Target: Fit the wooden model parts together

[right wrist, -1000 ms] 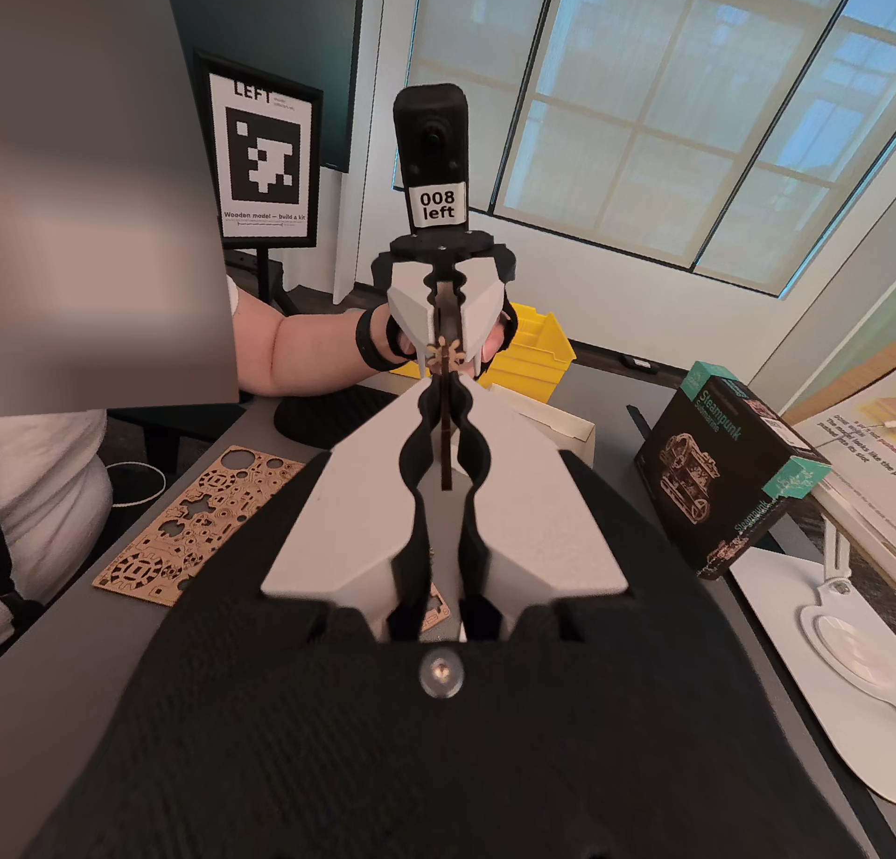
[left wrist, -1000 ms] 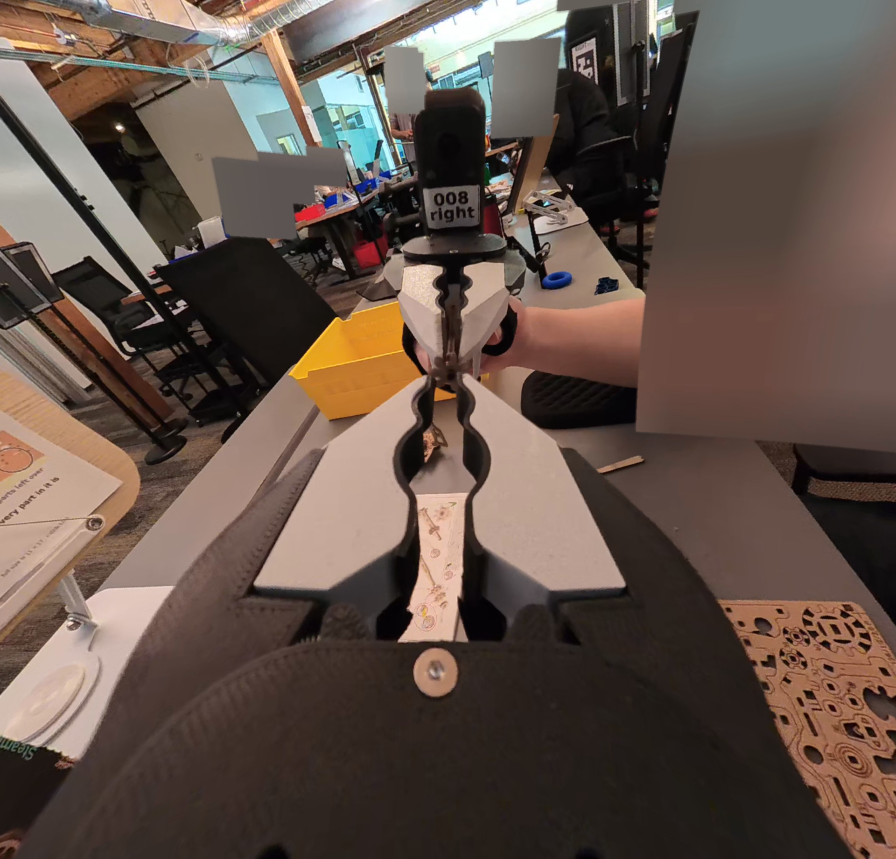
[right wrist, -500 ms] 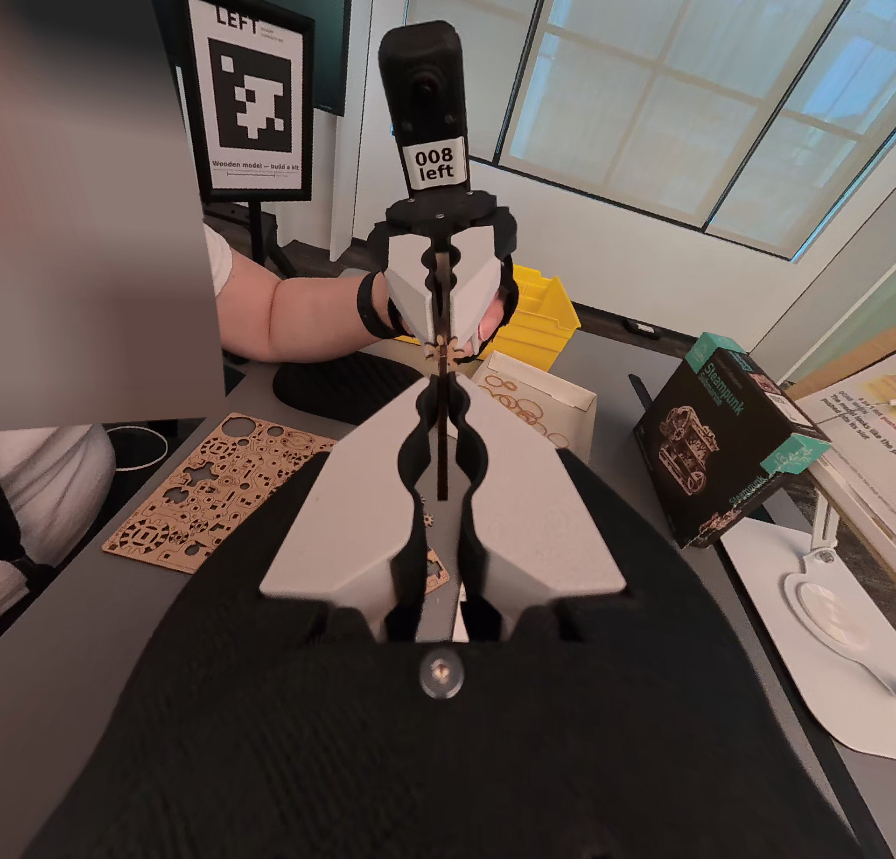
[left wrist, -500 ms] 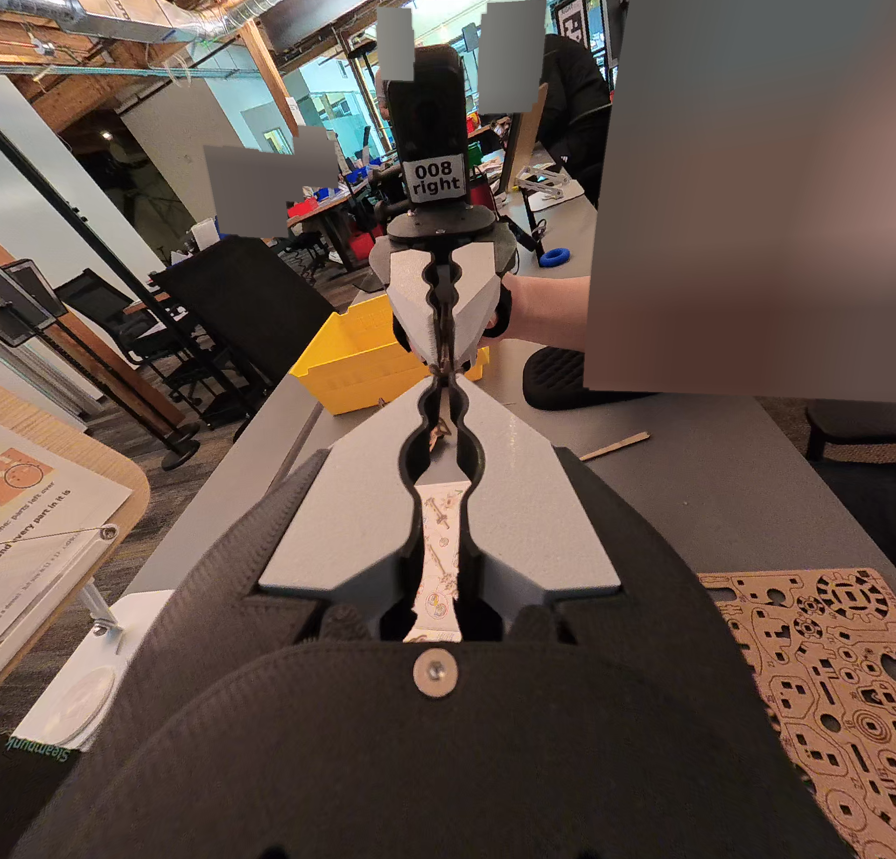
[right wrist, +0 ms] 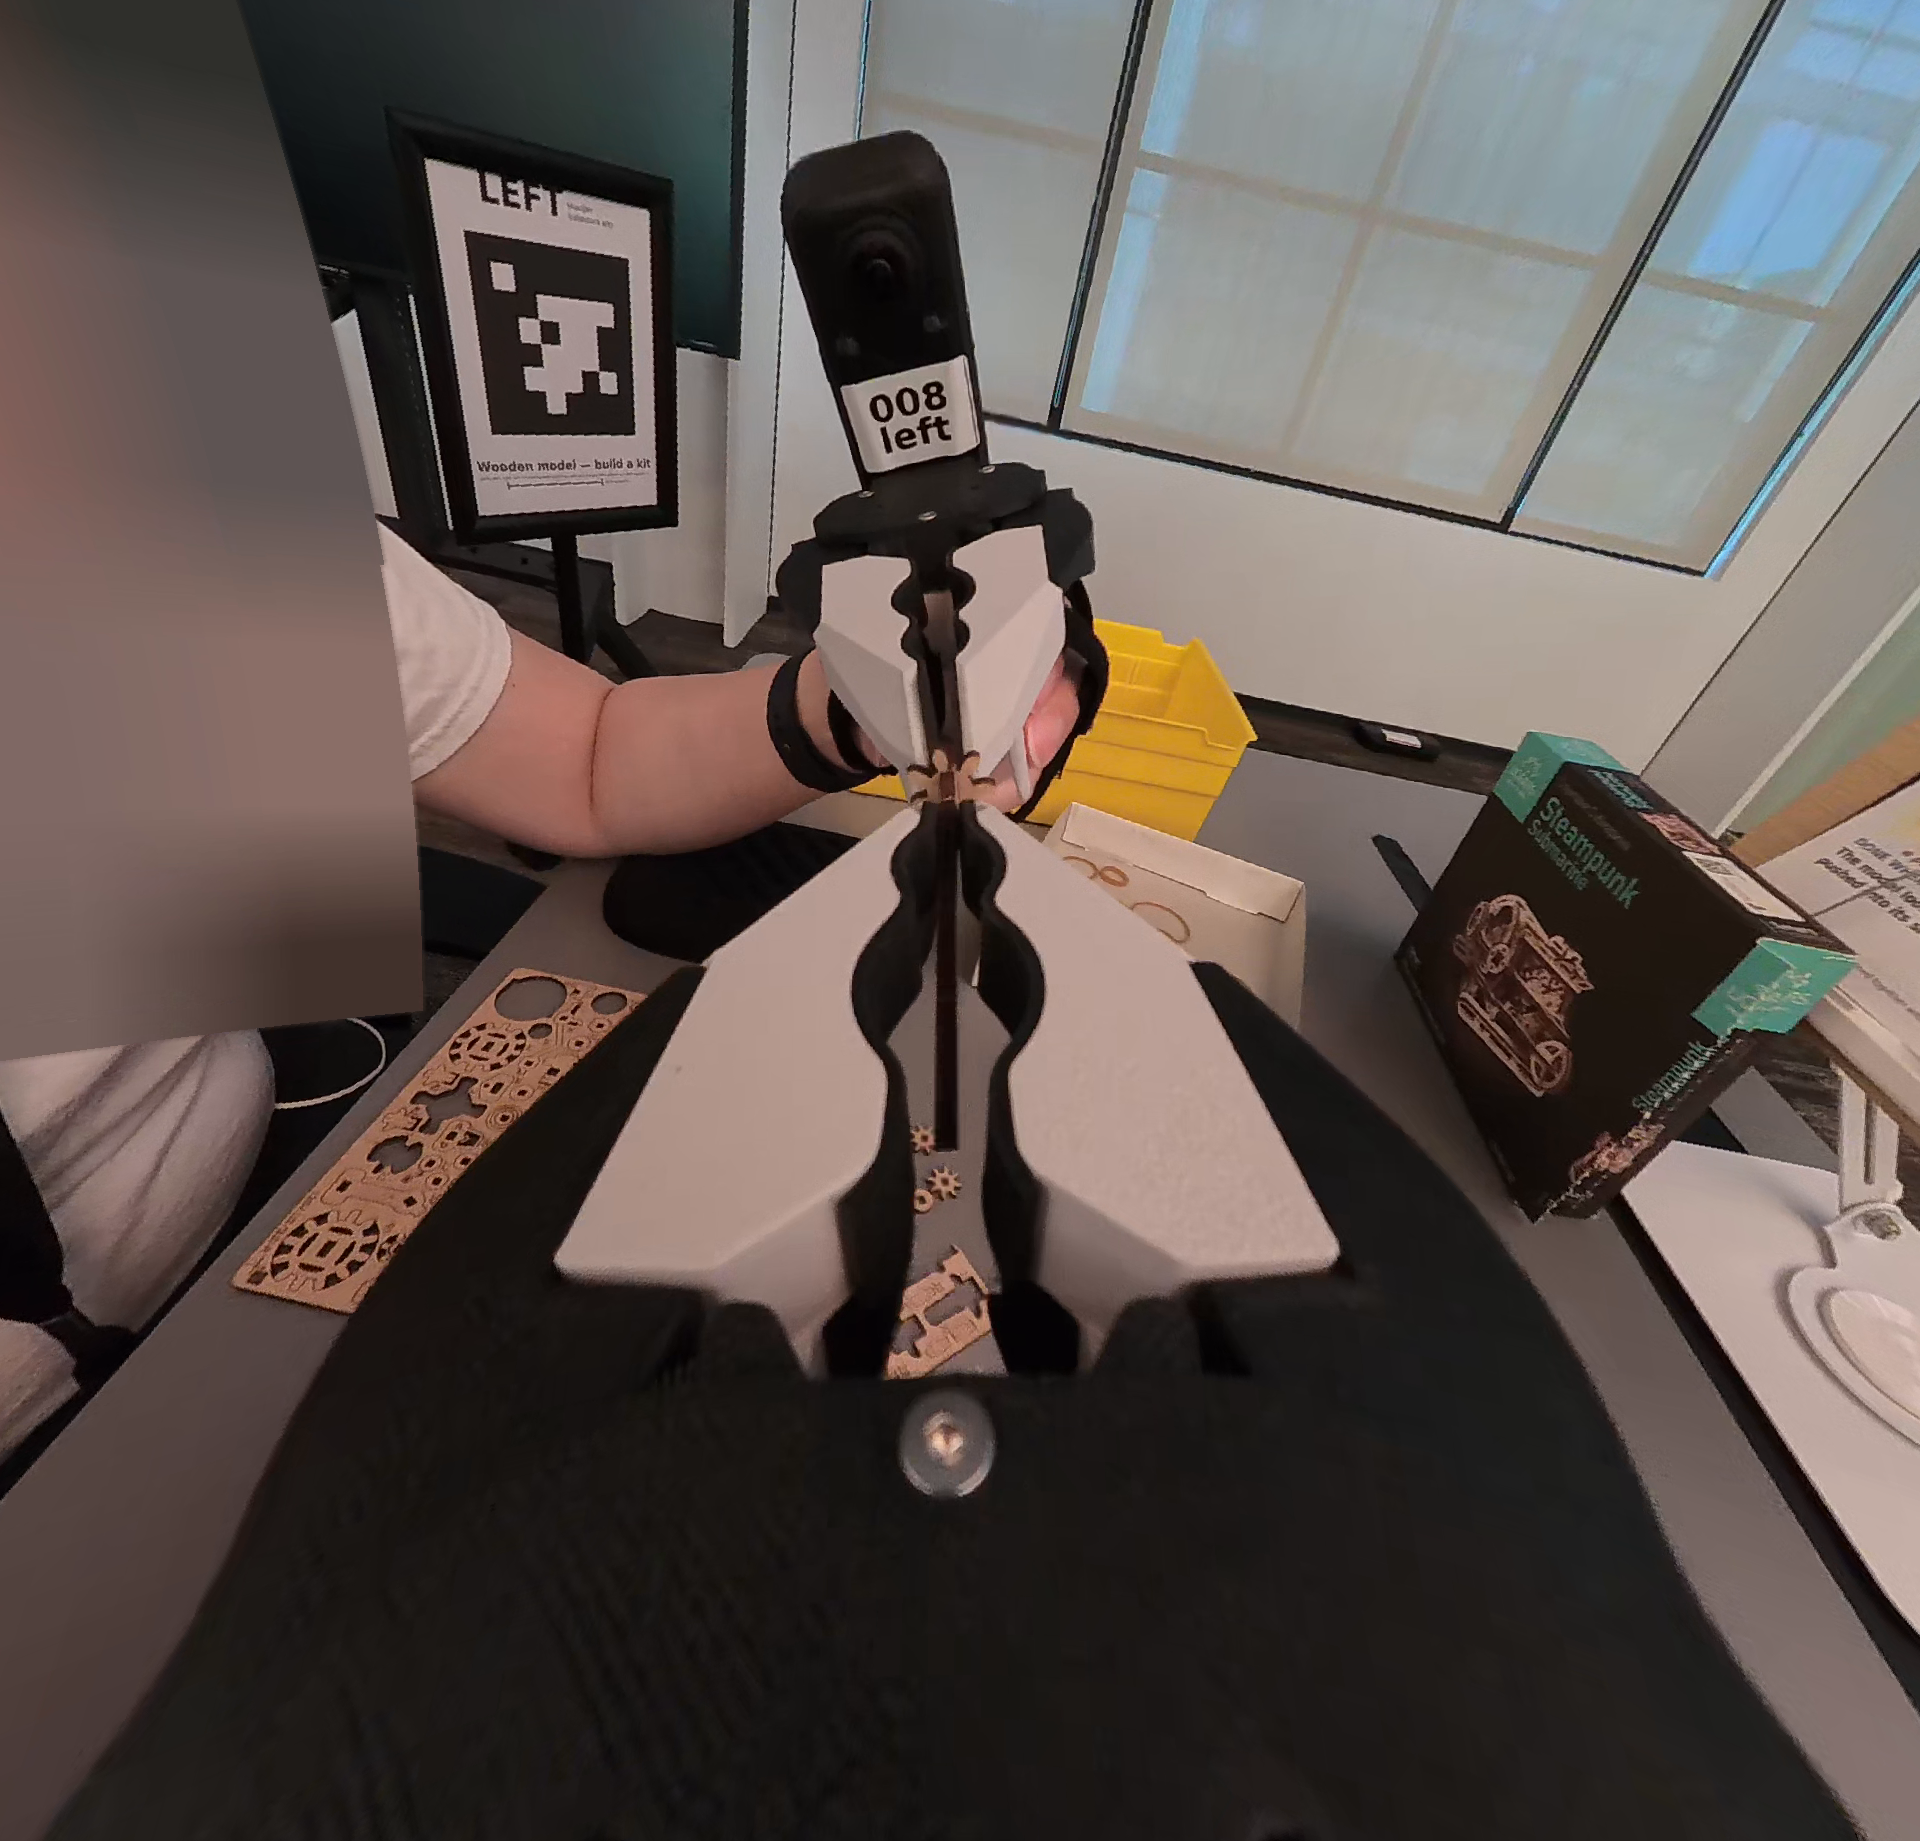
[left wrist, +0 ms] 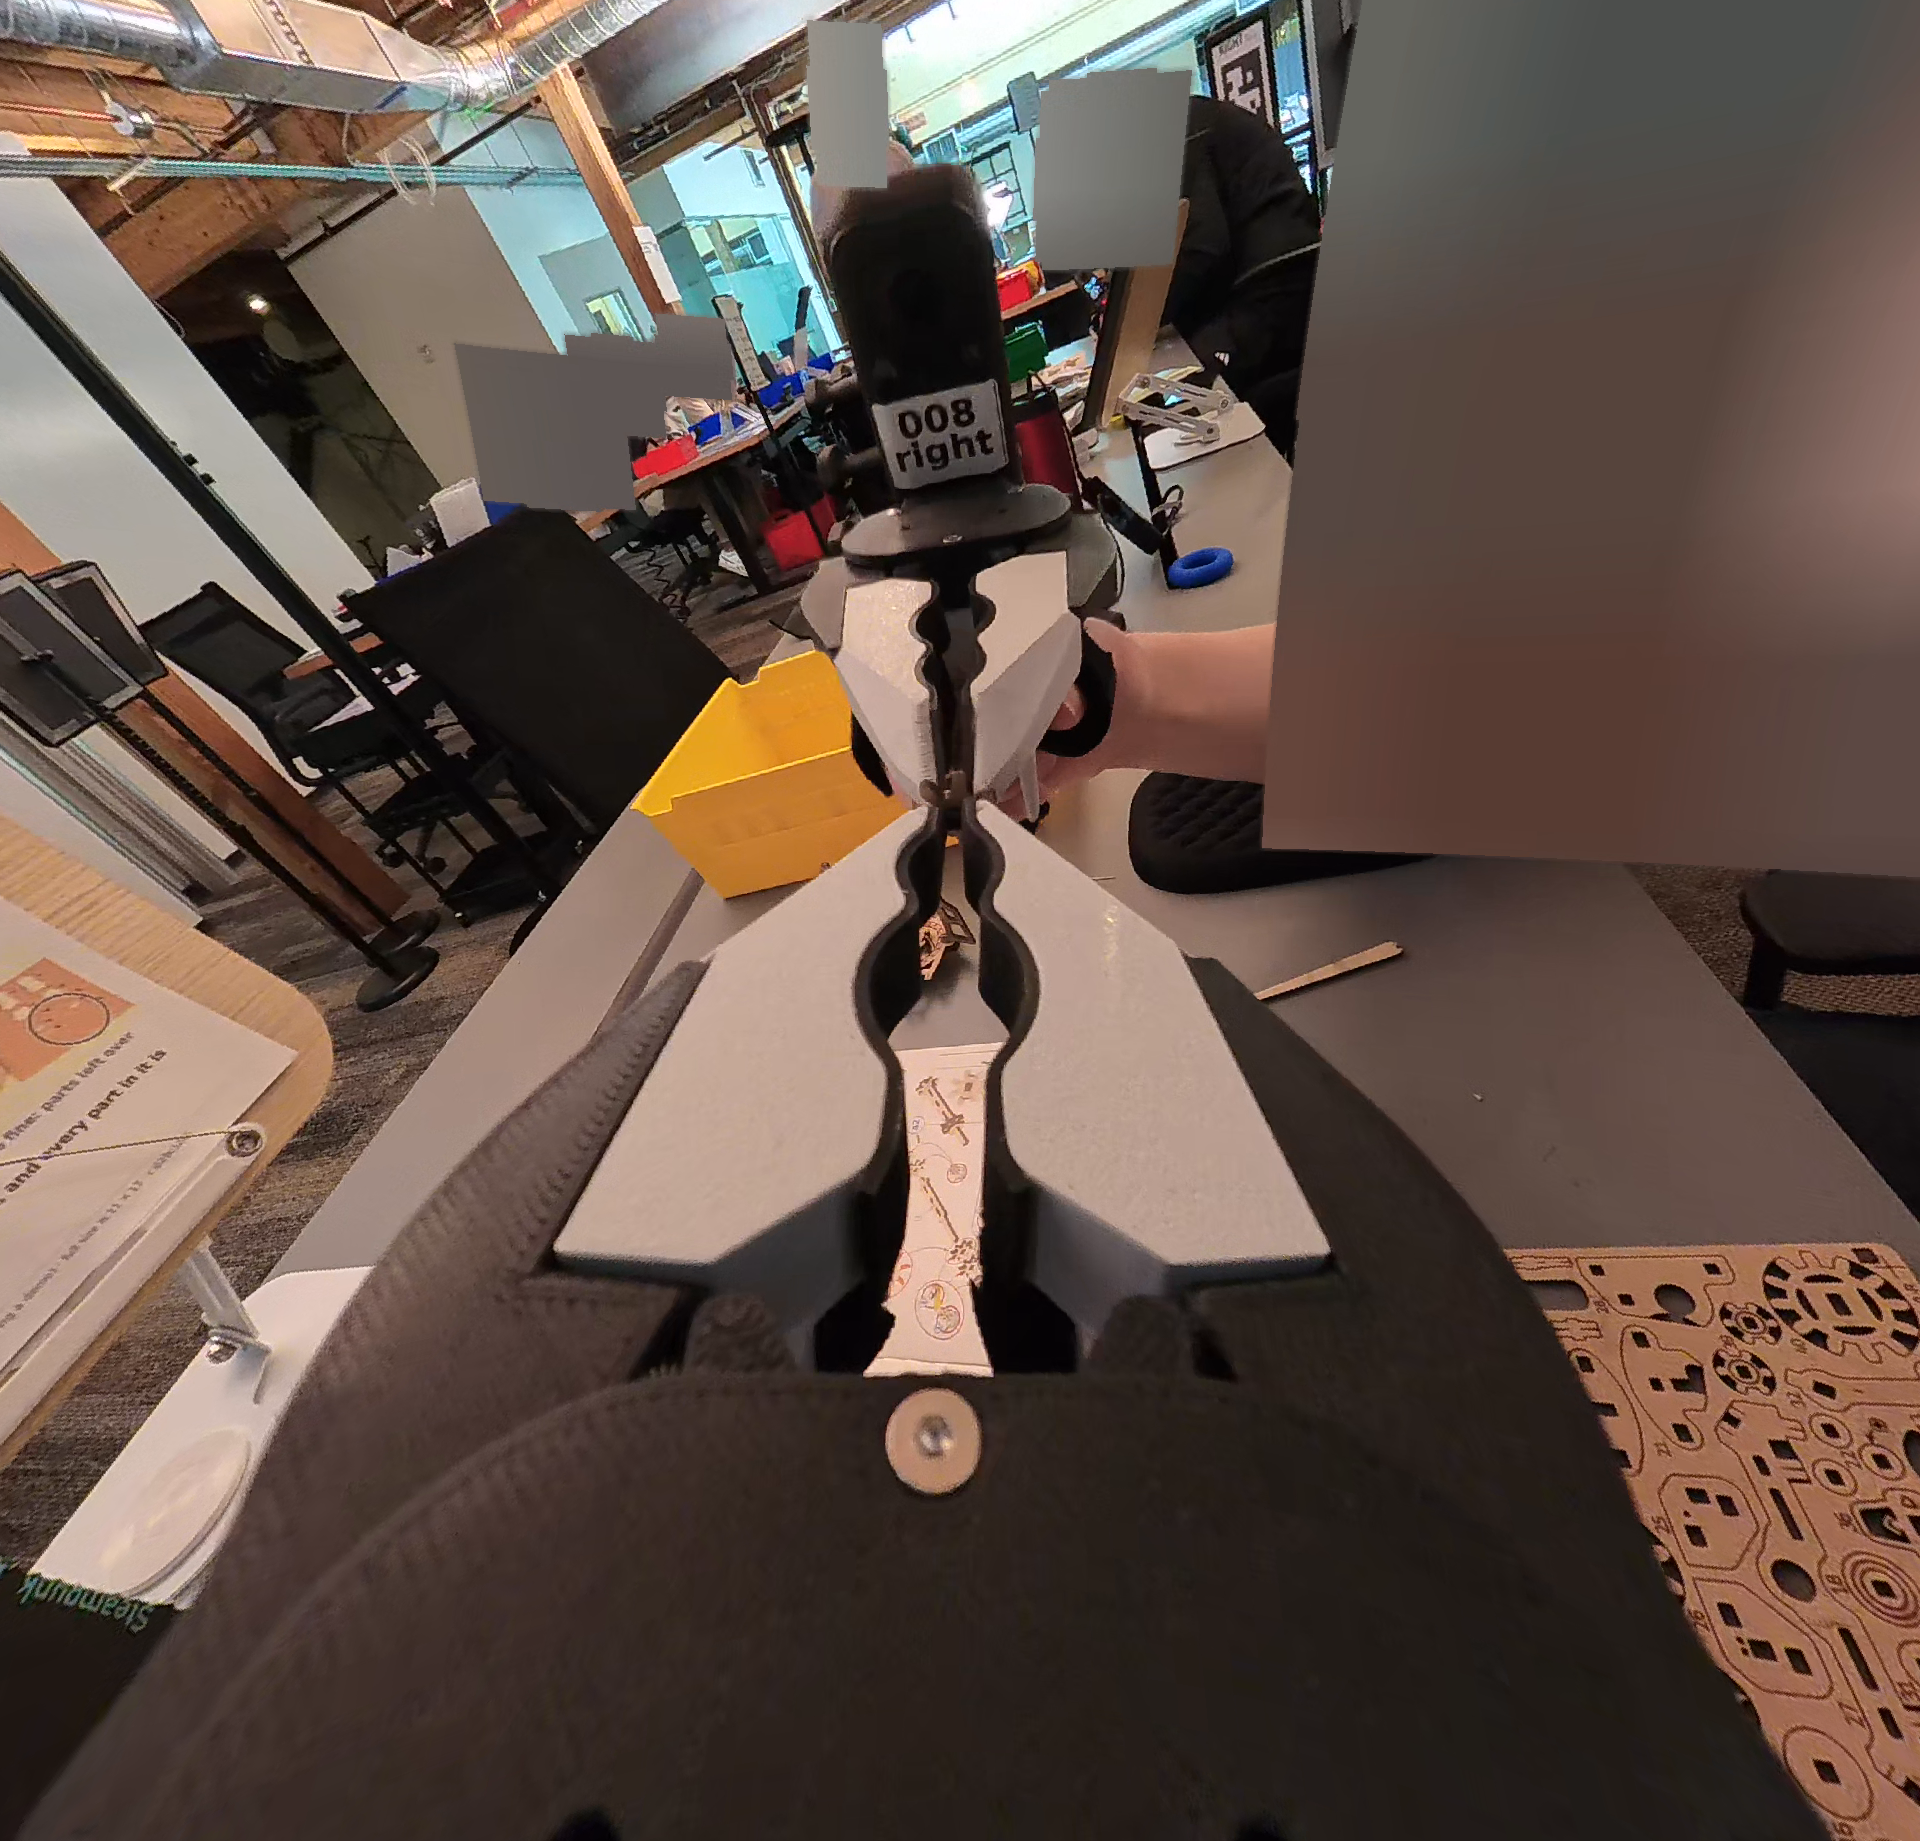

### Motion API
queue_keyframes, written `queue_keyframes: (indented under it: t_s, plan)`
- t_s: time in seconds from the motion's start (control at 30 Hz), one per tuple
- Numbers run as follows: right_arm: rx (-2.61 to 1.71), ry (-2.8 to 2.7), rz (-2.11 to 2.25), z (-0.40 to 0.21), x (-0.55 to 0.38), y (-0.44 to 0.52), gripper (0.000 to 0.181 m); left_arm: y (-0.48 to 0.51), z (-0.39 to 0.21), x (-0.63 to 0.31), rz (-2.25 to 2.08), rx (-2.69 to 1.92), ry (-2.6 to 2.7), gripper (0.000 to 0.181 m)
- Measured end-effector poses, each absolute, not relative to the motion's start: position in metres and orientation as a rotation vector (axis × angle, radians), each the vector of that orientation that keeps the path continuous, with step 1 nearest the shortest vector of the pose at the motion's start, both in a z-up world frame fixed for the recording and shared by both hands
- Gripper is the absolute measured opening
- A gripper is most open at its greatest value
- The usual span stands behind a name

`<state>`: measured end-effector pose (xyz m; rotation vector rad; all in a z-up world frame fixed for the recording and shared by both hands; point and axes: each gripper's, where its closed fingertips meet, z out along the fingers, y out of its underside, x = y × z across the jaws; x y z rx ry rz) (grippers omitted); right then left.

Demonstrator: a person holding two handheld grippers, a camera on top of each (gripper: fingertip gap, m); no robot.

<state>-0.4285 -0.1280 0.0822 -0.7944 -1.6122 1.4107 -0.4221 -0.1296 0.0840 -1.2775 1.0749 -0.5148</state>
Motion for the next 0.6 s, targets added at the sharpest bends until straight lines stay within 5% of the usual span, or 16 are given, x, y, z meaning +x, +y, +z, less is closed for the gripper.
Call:
queue_keyframes:
  t_s: [0.6]
  plan:
    - [-0.815, -1.744, 1.247, 0.068, -0.425, -0.130, 0.001, -0.132, 0.069, -0.418, -0.503, -1.343, 1.138, 0.001]
